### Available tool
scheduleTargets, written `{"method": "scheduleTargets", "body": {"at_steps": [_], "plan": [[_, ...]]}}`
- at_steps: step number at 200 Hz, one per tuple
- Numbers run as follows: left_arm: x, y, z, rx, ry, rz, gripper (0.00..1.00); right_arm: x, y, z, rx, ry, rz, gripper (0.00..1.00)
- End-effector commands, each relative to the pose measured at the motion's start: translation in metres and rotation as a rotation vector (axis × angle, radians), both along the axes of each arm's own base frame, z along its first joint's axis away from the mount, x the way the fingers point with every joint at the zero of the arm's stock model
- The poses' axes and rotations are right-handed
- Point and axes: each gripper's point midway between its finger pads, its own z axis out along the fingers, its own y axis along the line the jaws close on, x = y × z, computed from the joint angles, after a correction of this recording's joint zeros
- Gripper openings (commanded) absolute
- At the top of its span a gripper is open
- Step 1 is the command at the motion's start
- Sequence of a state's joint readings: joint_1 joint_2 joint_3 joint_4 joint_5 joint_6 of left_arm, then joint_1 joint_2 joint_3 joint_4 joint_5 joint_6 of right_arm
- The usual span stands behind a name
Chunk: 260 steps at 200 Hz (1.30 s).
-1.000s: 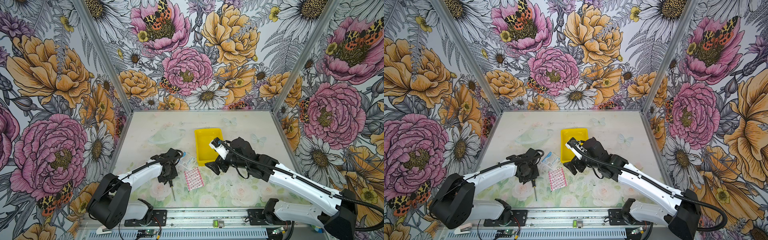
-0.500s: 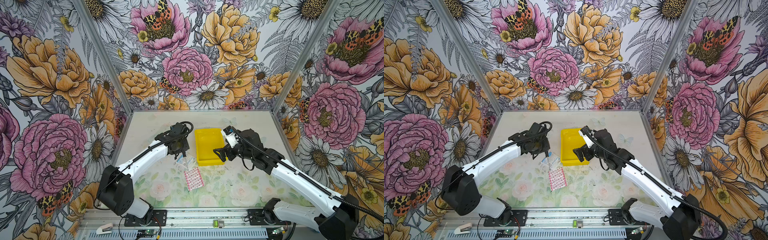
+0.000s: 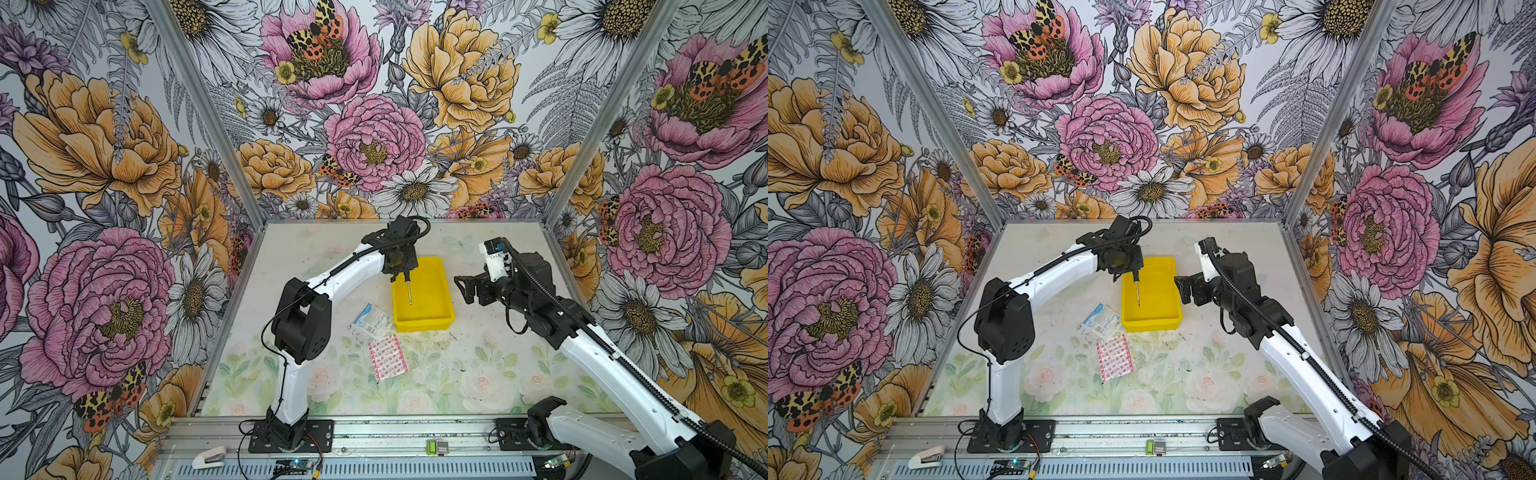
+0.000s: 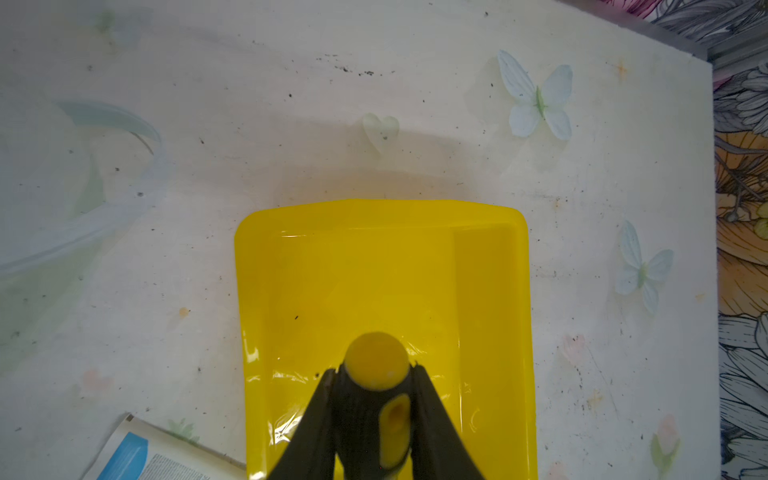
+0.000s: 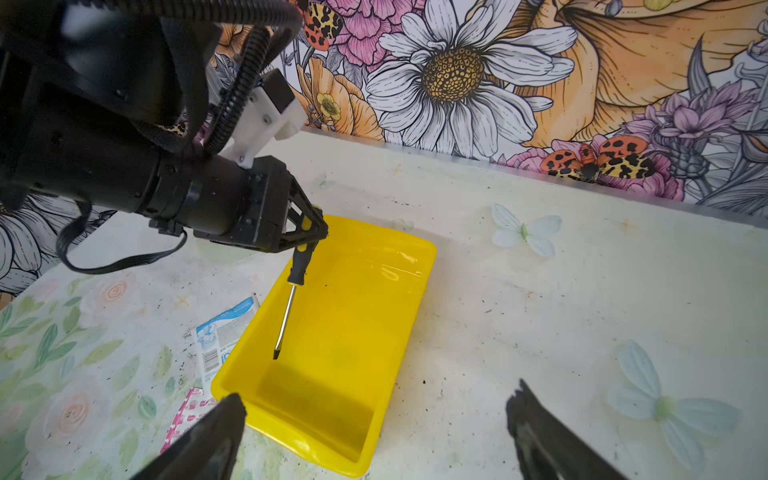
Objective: Put the screwdriver in the bin
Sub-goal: 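Carry the screwdriver with the left gripper over the yellow bin, then lower the screwdriver into the bin and open the left gripper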
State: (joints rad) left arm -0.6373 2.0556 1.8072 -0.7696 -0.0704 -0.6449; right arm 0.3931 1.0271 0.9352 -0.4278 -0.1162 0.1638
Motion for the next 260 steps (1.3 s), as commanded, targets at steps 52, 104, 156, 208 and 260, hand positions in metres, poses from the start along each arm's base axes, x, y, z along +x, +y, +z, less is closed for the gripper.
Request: {"method": "scheduleTargets", "body": {"at_steps": [52, 104, 156, 208, 260], "plan": [[-0.002, -0.031, -0.028, 0.002, 0.04, -0.023, 0.25, 0.001, -0.038, -0.033, 0.017, 0.071, -0.154, 1.0], [-0.009, -0.031, -0.055, 0.048, 0.075, -0.005, 0.27, -0.001, -0.044, -0.039, 0.013, 0.081, -0.178, 0.99], [-0.008, -0.03, -0.075, 0.083, 0.089, 0.019, 0.27, -0.003, -0.04, -0.035, 0.027, 0.071, -0.148, 1.0], [-0.009, -0.031, -0.089, 0.107, 0.104, 0.021, 0.28, -0.006, -0.039, -0.037, 0.034, 0.073, -0.14, 1.0], [-0.012, -0.032, -0.103, 0.123, 0.12, 0.037, 0.38, -0.009, -0.039, -0.035, 0.044, 0.055, -0.132, 1.0]]}}
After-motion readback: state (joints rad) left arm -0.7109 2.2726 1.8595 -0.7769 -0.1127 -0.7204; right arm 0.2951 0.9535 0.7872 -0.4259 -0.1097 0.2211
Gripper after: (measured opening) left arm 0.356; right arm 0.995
